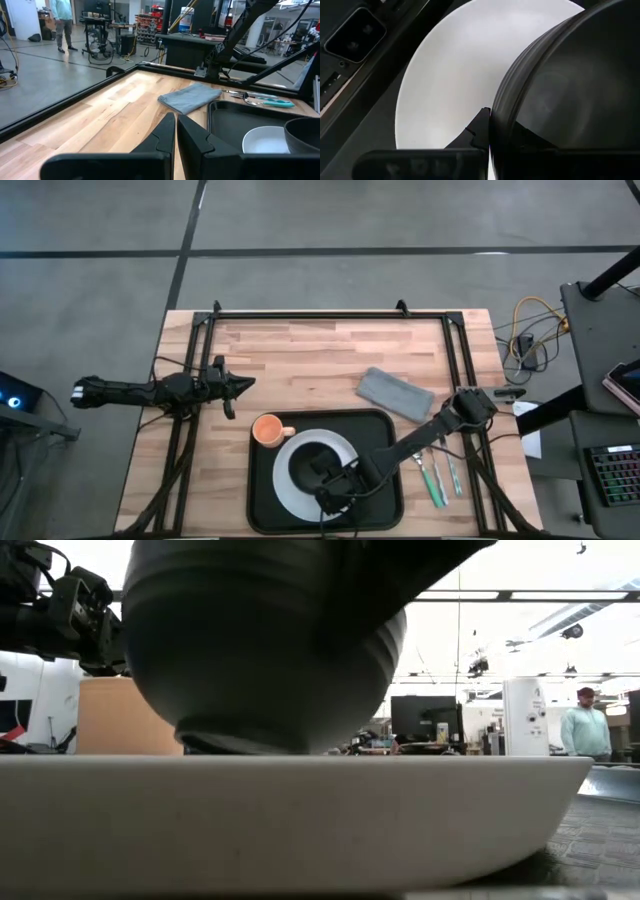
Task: Set up tray
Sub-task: Put the black bowl on top of the white plate on the black tray
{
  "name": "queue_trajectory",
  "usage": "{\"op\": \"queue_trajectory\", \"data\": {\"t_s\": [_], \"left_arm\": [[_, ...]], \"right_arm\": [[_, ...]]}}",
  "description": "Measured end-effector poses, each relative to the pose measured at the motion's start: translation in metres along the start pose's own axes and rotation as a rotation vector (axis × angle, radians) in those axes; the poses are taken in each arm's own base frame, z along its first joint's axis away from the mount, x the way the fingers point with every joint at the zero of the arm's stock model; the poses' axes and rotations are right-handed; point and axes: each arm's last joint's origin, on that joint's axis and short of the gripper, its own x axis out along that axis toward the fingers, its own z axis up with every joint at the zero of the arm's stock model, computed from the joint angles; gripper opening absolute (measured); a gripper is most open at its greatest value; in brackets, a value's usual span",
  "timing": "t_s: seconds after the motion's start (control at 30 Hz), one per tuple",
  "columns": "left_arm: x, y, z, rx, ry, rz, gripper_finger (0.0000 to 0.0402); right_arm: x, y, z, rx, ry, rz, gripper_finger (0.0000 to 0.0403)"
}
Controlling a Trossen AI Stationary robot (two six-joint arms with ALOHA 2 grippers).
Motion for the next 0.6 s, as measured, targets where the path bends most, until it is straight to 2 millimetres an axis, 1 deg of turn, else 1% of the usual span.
{"op": "queue_trajectory", "data": {"t_s": [0.3, 0.6], "left_arm": [[0.0000, 0.0000, 0.0000, 0.000, 0.000, 0.000, 0.0000], [0.0000, 0.0000, 0.0000, 0.000, 0.000, 0.000, 0.0000]], "right_arm": [[0.0096, 0.0031, -0.0100, -0.011, 0.034, 0.024, 0.0009], [0.0100, 0.0020, -0.0082, -0.010, 0.012, 0.020, 0.0009]]}}
